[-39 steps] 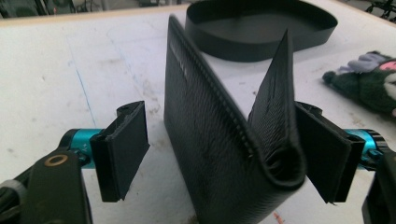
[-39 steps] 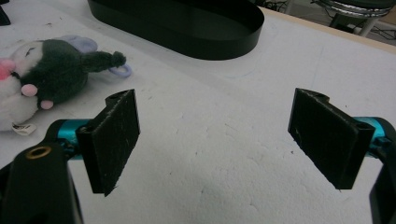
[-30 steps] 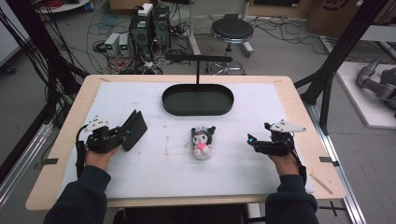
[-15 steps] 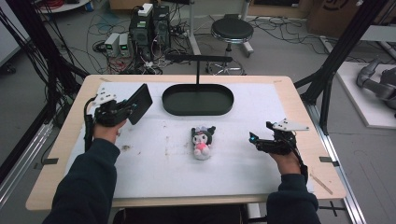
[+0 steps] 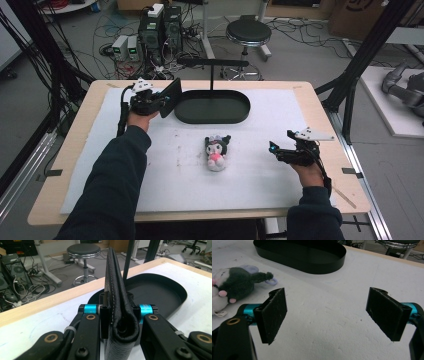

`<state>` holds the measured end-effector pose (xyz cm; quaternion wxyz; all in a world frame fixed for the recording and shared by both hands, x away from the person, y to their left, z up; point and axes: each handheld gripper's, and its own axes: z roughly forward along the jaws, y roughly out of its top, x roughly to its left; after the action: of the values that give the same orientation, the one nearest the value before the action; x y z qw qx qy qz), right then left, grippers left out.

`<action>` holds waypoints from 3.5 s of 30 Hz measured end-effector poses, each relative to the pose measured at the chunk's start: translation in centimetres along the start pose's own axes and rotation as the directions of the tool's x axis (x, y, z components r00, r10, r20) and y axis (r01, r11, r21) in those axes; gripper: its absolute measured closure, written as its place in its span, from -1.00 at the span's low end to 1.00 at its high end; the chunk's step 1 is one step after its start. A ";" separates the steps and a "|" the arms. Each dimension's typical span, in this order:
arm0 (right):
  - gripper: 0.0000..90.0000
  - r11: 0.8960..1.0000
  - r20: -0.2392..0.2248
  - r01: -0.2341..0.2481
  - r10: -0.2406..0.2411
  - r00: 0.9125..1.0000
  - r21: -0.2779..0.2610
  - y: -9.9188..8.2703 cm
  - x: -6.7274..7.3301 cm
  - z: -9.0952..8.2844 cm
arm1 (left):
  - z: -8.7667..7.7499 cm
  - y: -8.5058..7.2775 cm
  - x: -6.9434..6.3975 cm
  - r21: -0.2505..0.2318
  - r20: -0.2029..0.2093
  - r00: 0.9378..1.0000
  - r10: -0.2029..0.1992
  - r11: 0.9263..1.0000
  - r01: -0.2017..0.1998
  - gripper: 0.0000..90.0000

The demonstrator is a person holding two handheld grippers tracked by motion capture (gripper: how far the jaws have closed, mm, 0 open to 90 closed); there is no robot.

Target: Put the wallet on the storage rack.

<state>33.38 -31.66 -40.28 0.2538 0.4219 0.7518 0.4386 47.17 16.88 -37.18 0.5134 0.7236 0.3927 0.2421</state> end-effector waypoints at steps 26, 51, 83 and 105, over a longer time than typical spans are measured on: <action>-0.62 1.000 -0.001 -0.011 0.011 1.000 -0.002 -0.5 -0.4 -0.5 | 7.2 -0.2 -1.9 0.101 -0.037 0.997 -0.068 0.992 0.072 0.09; -0.62 1.000 -0.015 -0.003 0.003 1.000 -0.004 -0.4 -0.1 -0.4 | 7.8 -0.7 -4.4 0.118 0.061 0.998 -0.018 0.993 0.011 0.63; -0.62 1.000 -0.016 0.002 -0.002 1.000 0.000 -0.5 -0.1 -0.4 | 7.2 -0.8 -4.4 0.109 0.076 0.987 -0.140 0.985 0.132 -0.25; -0.62 0.999 -0.030 0.044 -0.043 0.999 0.032 -0.1 1.3 0.7 | -9.7 -4.7 -3.4 -0.099 -0.010 0.999 -0.044 0.994 0.043 -0.55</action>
<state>33.20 -30.26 -40.69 0.2453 0.4028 0.7716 0.4269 36.39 20.26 -37.88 0.5513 0.6871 0.3990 0.2545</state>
